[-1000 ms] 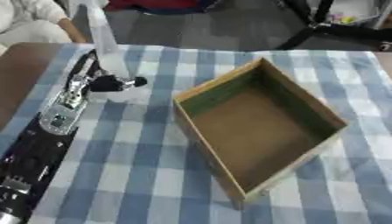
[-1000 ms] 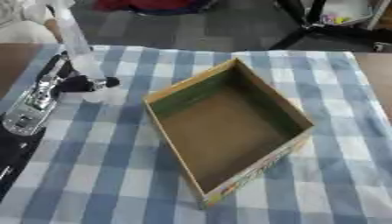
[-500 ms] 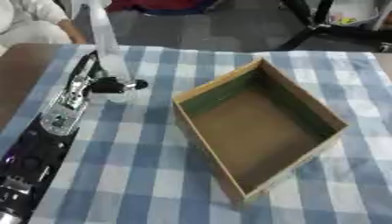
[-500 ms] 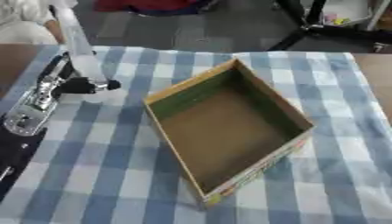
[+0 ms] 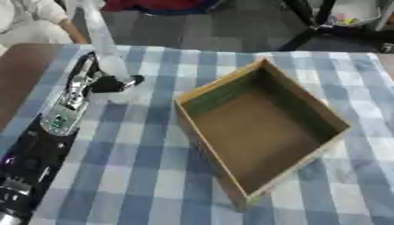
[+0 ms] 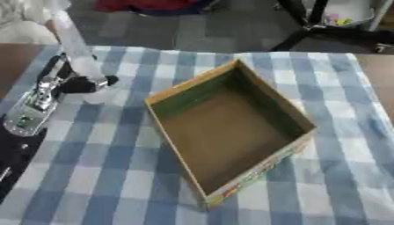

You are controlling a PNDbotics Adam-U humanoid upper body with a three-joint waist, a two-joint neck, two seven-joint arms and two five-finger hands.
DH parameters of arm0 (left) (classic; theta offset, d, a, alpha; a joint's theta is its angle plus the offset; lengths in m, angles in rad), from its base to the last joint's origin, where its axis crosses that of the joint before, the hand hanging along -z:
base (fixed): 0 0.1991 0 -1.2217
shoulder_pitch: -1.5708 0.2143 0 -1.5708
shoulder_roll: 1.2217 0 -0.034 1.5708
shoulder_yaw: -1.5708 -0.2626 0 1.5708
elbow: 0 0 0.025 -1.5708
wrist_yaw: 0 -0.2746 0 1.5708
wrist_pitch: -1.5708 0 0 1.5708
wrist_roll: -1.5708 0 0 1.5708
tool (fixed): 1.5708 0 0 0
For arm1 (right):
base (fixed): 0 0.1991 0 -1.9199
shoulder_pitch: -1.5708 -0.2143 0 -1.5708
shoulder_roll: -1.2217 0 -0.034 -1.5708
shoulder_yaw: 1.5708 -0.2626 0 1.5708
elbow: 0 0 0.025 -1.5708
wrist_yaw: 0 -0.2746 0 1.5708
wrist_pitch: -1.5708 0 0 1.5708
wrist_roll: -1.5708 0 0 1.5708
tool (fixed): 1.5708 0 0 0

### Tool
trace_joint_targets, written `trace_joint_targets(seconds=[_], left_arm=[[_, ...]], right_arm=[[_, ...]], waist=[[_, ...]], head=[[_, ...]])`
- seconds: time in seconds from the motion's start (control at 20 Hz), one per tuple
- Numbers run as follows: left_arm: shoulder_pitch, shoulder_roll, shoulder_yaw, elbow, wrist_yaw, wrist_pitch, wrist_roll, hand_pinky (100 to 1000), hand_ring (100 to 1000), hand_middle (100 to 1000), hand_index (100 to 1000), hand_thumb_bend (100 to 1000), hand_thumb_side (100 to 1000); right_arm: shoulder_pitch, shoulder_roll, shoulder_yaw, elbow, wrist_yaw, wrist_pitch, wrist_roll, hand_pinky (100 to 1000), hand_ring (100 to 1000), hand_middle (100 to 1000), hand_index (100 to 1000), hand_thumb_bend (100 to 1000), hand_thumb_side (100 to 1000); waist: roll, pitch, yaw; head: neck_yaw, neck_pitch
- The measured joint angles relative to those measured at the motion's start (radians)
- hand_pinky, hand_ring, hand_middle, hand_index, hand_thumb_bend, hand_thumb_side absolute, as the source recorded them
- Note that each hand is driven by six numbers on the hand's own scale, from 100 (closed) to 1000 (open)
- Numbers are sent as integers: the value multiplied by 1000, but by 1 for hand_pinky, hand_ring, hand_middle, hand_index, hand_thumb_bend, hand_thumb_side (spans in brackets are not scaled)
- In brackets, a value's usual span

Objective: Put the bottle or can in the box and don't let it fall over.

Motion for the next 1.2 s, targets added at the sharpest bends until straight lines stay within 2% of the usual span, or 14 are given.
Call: trace_joint_targets(seconds=[0.5, 0.7, 0.75, 1.0, 1.2], left_arm=[[0, 0, 0, 1, 14, 2, 3, 937, 603, 691, 524, 537, 100], [-1, 0, 0, 4, 19, -1, -7, 936, 603, 688, 462, 454, 100], [-2, 0, 0, 5, 21, -2, -9, 934, 599, 681, 424, 412, 100], [-3, -2, 0, 5, 31, -1, -16, 930, 594, 670, 362, 361, 100], [-6, -8, 0, 5, 37, -1, -15, 925, 585, 656, 309, 248, 100]], right_arm=[[0, 0, 0, 0, -1, -1, 2, 829, 901, 1000, 855, 100, 783], [0, 0, 0, 0, -3, -1, 2, 829, 901, 1000, 855, 100, 783], [0, 0, 0, 0, -3, -1, 2, 829, 901, 1000, 855, 100, 783], [0, 0, 0, 0, -3, -1, 2, 829, 901, 1000, 855, 100, 784], [-1, 0, 0, 0, -4, -1, 2, 829, 901, 1000, 854, 100, 785]], waist=[[0, 0, 0], [1, 0, 0], [1, 0, 0], [2, 0, 0], [3, 0, 0]], head=[[1, 0], [2, -1], [2, -1], [4, -4], [4, -4]])
